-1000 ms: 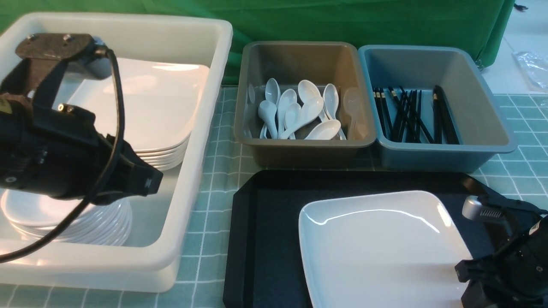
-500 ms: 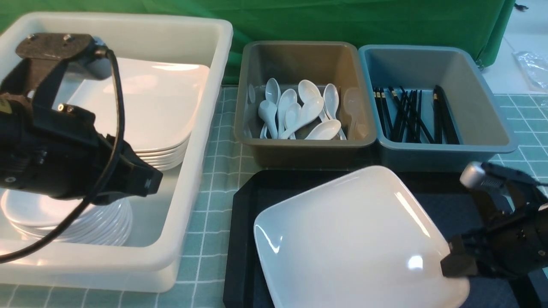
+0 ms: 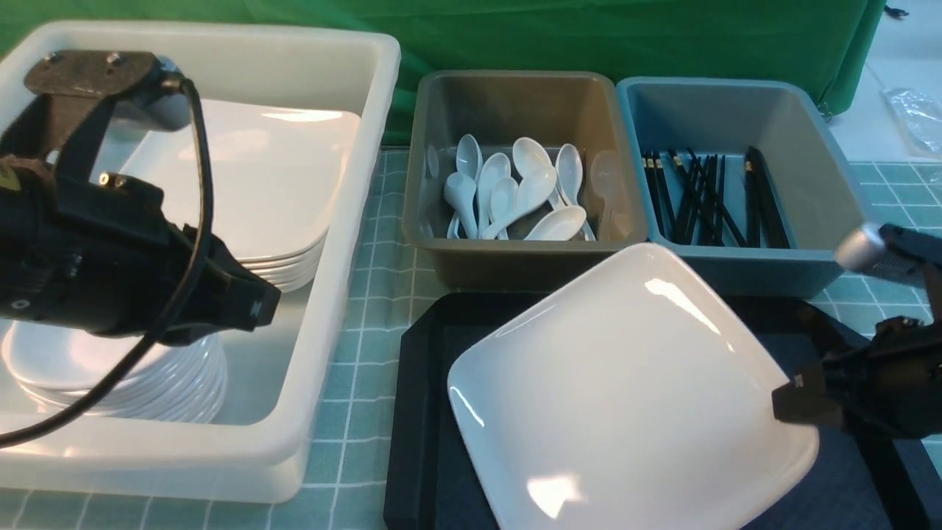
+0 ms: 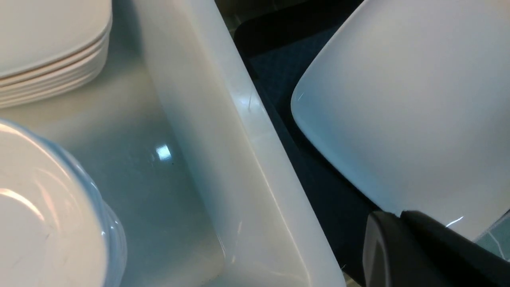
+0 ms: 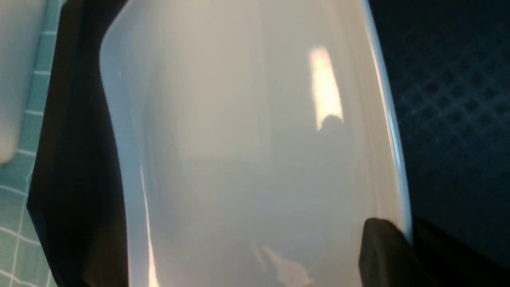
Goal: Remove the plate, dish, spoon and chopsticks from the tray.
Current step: Use the right arm to grab a plate from the dinner plate, then use the right arm to put the plate into the large storage box on the left
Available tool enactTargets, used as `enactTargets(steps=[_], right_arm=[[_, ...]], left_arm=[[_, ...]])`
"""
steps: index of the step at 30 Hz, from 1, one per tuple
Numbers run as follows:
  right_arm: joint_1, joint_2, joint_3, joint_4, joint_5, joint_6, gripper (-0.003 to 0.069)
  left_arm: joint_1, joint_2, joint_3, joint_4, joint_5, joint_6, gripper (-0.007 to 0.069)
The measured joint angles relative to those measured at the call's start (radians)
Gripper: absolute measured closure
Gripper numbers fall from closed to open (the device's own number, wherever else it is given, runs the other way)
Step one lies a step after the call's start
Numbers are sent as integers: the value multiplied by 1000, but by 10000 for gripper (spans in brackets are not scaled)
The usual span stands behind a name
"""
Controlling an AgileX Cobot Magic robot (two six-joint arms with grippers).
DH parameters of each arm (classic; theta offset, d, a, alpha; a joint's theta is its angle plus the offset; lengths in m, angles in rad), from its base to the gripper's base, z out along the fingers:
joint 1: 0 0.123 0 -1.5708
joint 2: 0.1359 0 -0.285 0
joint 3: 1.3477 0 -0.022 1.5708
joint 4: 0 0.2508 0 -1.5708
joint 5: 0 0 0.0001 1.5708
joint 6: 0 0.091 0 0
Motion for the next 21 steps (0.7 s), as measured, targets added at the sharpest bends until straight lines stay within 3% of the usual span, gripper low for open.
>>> enactTargets(steps=[14, 21], right_arm=[[0, -65, -152, -20, 103, -2, 607], [0, -57, -276, -16, 104, 23, 607]], left_arm=[[0, 0, 0, 8, -14, -2, 616], [33, 0, 0, 41, -16, -77, 616]])
